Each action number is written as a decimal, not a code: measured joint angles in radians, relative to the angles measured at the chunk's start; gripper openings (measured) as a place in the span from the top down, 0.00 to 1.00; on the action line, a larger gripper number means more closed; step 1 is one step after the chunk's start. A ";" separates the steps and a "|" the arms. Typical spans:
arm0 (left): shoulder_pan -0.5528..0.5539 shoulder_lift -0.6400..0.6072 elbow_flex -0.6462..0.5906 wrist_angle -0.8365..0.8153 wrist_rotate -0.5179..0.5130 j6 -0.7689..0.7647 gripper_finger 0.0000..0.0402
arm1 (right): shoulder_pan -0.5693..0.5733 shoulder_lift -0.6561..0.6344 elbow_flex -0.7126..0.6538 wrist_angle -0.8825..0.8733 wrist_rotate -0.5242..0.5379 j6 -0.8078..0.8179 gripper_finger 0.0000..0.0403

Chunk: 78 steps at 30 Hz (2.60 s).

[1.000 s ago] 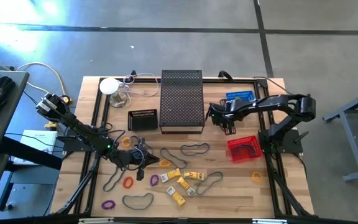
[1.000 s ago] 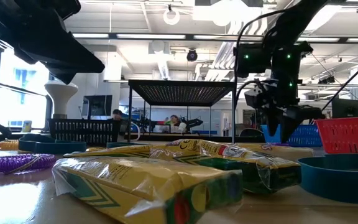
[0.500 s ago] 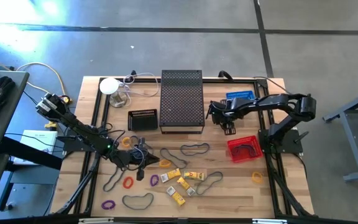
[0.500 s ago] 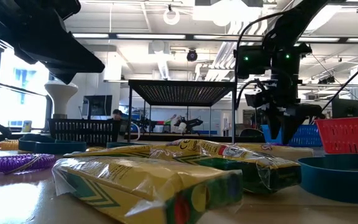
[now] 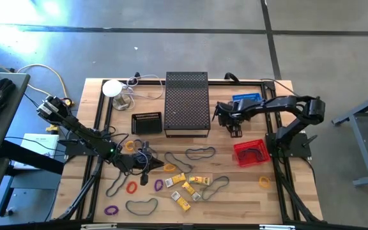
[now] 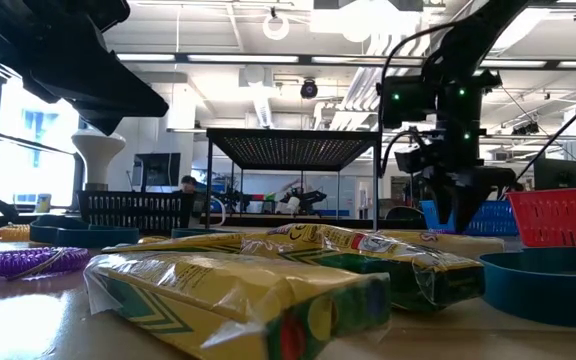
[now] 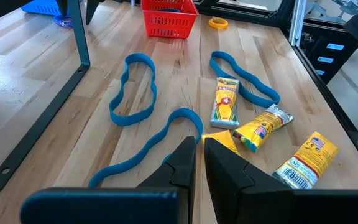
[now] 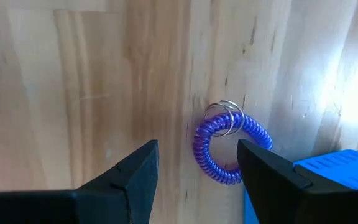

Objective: Pick & Place Office Desk Supplies
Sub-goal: Put the violet spring keychain into the blue bin

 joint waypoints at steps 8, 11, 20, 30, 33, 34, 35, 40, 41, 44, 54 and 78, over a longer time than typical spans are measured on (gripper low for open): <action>0.000 0.000 0.000 0.000 0.000 0.000 0.92 | -0.017 0.084 0.007 -0.005 -0.003 0.008 0.49; 0.000 0.000 0.000 -0.001 0.000 0.000 0.92 | -0.016 0.097 0.007 0.004 -0.003 -0.003 0.50; 0.000 0.000 0.000 -0.001 0.000 0.000 0.92 | -0.017 0.092 0.002 -0.006 -0.014 -0.010 0.73; 0.000 0.000 0.000 -0.001 0.000 0.000 0.92 | -0.006 0.078 0.000 -0.019 0.012 -0.013 0.98; 0.000 0.000 0.000 -0.001 0.000 0.000 0.92 | 0.023 0.049 0.004 -0.030 0.055 -0.011 0.98; 0.000 0.000 0.000 -0.001 0.000 0.000 0.92 | 0.032 0.036 0.007 -0.037 0.095 -0.007 0.98; 0.000 0.000 0.000 0.000 0.000 0.000 0.92 | 0.047 0.019 0.013 -0.044 0.122 0.000 0.99; 0.000 0.000 0.000 0.000 0.000 0.000 0.92 | 0.126 -0.076 0.052 -0.123 0.151 0.044 0.99; 0.000 0.000 0.000 0.000 0.000 0.000 0.92 | 0.142 -0.093 0.059 -0.135 0.152 0.055 0.99; 0.000 0.000 0.000 0.000 0.000 0.000 0.92 | 0.179 -0.166 0.070 -0.156 0.152 0.080 0.99; 0.000 0.000 0.000 0.000 0.000 0.000 0.92 | 0.182 -0.372 0.073 -0.221 0.406 0.221 0.99; 0.000 0.000 0.000 -0.004 0.000 0.000 0.92 | -0.261 -0.256 0.074 -0.241 0.160 0.776 0.97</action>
